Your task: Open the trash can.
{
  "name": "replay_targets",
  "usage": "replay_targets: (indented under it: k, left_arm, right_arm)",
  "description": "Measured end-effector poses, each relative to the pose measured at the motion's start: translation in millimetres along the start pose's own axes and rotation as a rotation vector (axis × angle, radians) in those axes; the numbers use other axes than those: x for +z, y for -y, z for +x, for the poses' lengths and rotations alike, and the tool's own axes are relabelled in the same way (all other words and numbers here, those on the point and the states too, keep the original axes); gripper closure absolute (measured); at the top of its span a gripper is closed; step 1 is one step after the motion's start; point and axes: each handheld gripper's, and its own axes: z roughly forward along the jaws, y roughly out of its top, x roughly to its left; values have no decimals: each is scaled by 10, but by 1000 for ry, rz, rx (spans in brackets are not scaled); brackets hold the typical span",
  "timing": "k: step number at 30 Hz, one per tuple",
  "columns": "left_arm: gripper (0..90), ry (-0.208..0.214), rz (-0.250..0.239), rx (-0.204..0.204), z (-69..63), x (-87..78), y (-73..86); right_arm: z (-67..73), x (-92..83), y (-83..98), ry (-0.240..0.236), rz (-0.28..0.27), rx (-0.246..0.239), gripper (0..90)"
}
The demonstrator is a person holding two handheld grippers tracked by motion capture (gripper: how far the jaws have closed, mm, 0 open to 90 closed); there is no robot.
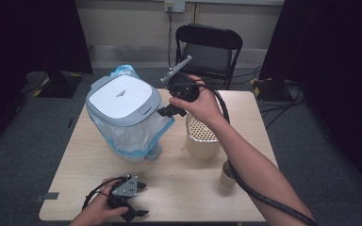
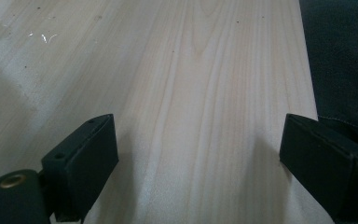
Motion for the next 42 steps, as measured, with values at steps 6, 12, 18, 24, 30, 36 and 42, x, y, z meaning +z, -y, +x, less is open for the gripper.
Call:
replay_targets:
  k: [6,12,18,24,30,36,42]
  left_arm:
    - [109,4,0,-6,-4,2,1]
    - [108,4,0,-6,-3,2,1]
    - [108,5,0,-6,-3,2,1]
    - [108,4,-1,-6,-3,3,1]
    - [108,4,1,-6,-3,2,1]
    - [108,5,1,-6,-3,2,1]
    - [108,6,0,-7,-4,3,2]
  right_arm:
    - [-16,36,-79,6,5,-22,178]
    - [-29,71,-130,9,18,-22,176]
    - [-7,108,-215,11,13,-34,176]
    - [14,157,-281,14,5,-23,176]
    - [-1,214,-310,17,-2,-15,176]
    - [-11,232,-333,20,-2,-14,169]
    - [-17,246,-356,30,-4,-13,164]
